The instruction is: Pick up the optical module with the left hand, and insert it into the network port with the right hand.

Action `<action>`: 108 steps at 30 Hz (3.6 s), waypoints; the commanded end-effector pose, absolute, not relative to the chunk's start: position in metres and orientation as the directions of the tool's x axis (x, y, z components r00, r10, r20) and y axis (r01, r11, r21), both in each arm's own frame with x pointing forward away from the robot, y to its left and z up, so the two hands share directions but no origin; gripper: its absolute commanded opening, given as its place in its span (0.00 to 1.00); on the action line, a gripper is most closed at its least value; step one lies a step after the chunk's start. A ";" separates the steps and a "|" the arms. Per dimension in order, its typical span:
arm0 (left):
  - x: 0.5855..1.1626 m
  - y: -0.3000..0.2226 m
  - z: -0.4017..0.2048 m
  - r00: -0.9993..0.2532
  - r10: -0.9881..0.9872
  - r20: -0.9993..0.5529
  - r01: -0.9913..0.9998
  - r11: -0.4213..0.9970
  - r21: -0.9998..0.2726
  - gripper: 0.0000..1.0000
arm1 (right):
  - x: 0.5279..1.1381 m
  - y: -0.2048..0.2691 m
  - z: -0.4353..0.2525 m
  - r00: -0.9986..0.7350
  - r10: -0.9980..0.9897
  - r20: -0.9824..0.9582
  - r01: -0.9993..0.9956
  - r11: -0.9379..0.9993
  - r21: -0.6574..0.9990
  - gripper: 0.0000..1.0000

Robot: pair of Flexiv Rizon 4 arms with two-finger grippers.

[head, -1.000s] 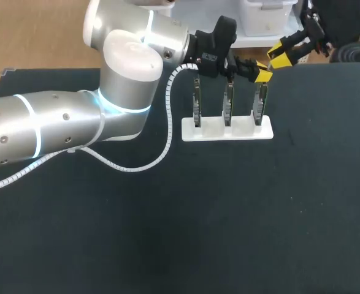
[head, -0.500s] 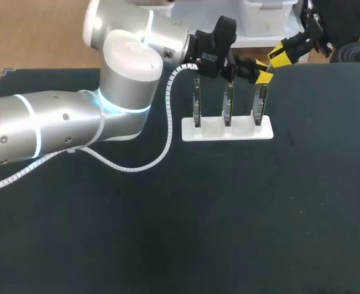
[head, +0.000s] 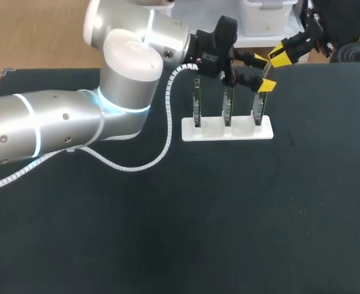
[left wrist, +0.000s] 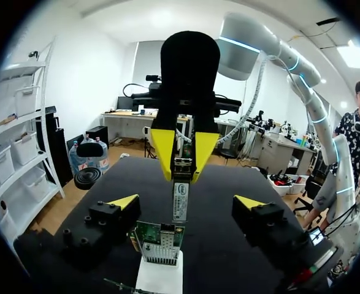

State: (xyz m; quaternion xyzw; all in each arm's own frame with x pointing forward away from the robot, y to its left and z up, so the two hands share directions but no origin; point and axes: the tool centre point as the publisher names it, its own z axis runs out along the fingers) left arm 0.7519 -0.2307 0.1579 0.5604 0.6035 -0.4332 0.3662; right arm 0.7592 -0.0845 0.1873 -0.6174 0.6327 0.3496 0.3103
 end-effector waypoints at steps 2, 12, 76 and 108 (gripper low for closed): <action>0.750 -0.229 0.168 -0.084 0.390 -0.917 0.995 -0.013 -0.096 1.00 | 0.755 -0.085 0.187 -0.043 -0.563 -0.825 -0.999 0.002 0.051 0.00; 0.743 -0.220 0.170 -0.039 0.438 -0.898 0.998 -0.020 -0.054 1.00 | 0.755 -0.086 0.187 -0.043 -0.559 -0.828 -0.999 0.004 0.050 0.00; 0.759 -0.213 0.162 -0.075 0.596 -0.800 0.997 0.061 -0.048 1.00 | 0.757 -0.093 0.188 -0.058 -0.566 -0.823 -0.998 0.017 0.059 0.00; 0.753 -0.203 0.160 -0.092 0.588 -0.804 0.995 0.075 -0.059 1.00 | 0.753 -0.088 0.189 -0.032 -0.601 -0.798 -0.999 -0.011 0.048 0.00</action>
